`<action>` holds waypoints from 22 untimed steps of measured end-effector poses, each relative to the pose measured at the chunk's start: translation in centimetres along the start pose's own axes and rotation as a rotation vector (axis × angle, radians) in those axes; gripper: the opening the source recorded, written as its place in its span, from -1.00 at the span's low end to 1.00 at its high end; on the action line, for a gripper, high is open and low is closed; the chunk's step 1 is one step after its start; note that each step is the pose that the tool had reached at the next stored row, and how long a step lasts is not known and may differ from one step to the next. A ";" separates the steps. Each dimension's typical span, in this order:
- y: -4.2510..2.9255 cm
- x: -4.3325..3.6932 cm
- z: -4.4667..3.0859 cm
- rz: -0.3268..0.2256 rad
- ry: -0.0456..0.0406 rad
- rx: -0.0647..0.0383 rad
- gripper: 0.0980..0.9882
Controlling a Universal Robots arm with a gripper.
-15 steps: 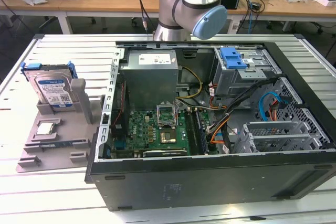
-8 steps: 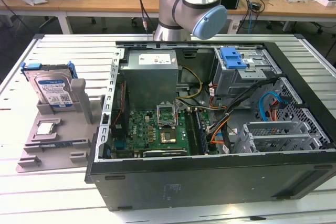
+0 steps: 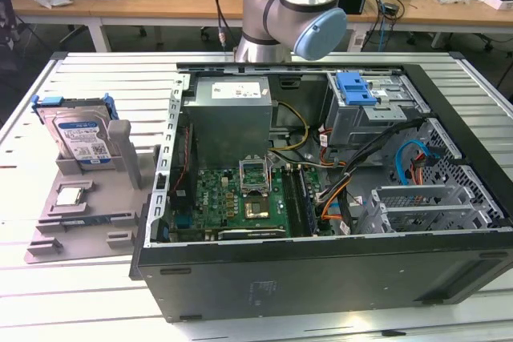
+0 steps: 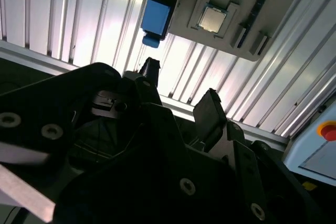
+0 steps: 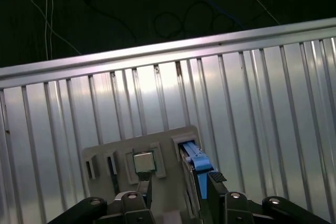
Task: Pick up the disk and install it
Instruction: 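Pick up the disk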
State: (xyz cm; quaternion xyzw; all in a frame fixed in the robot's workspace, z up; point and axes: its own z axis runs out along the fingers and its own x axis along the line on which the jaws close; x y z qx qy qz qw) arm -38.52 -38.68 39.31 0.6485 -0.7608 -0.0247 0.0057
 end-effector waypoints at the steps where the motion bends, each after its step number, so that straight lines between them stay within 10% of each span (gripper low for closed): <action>1: -0.08 -0.05 0.00 -0.002 0.0001 0.000 0.00; 22: -1.25 -0.97 0.83 -0.025 0.0015 -0.001 0.00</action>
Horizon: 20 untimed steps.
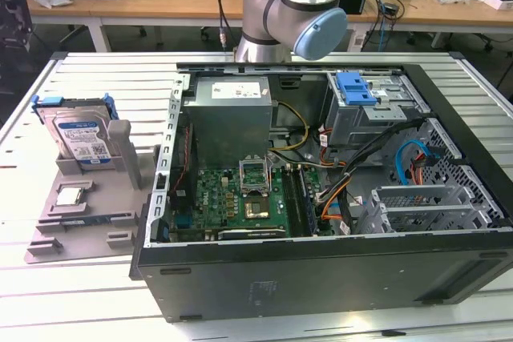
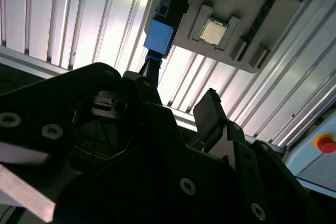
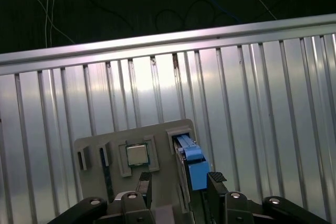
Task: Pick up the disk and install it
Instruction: 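Pick up the disk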
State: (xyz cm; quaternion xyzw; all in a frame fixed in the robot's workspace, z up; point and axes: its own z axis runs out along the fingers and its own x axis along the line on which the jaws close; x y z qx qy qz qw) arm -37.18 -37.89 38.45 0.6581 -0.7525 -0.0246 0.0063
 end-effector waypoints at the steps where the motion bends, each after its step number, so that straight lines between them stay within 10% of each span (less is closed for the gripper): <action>1: 0.00 0.00 0.05 0.000 0.0000 0.000 0.00; 20: -0.70 -1.90 2.82 -0.065 0.0032 -0.002 0.00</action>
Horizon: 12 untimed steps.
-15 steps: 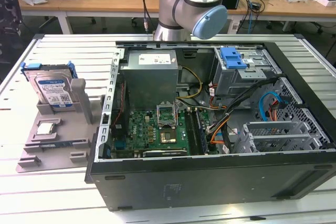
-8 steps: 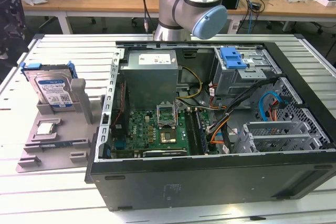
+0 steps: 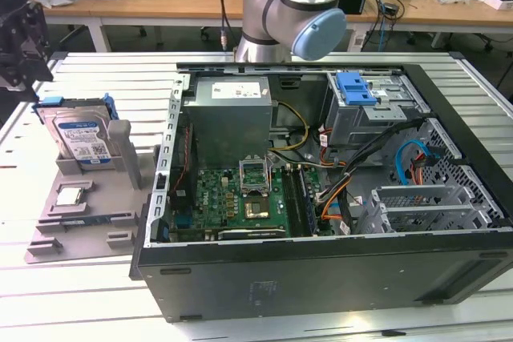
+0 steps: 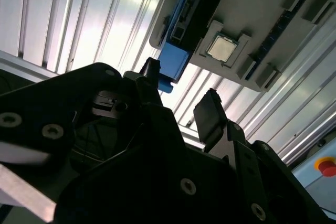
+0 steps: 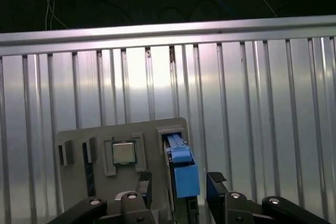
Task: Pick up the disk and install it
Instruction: 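Pick up the disk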
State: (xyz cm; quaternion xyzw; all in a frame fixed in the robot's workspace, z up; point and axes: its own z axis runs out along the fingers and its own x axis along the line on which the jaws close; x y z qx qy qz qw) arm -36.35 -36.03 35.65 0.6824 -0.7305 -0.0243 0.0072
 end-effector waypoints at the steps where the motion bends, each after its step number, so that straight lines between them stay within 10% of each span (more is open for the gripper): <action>1: -0.04 -0.14 0.04 -0.001 0.0001 0.000 0.00; 12: -0.55 -0.55 1.29 -0.012 0.0005 0.000 0.00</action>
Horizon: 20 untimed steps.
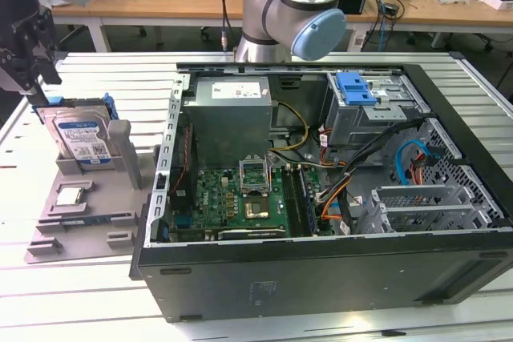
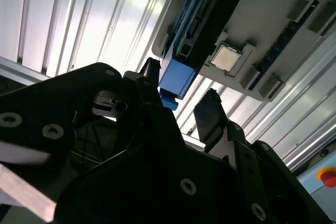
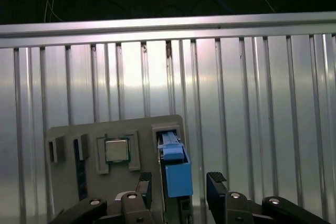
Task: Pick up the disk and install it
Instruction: 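Pick up the disk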
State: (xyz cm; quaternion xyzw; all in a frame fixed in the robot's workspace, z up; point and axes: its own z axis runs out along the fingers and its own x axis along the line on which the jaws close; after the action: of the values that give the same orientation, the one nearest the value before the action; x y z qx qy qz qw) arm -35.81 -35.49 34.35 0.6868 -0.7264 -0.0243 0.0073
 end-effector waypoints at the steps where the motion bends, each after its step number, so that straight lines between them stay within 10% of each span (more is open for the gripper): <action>1: -0.03 0.00 0.15 0.000 0.0000 0.000 0.00; 20: -1.11 -0.12 3.37 -0.088 0.0053 -0.002 0.00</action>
State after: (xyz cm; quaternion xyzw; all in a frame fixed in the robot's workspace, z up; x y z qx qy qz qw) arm -34.85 -35.34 30.94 0.7183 -0.6953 -0.0235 0.0088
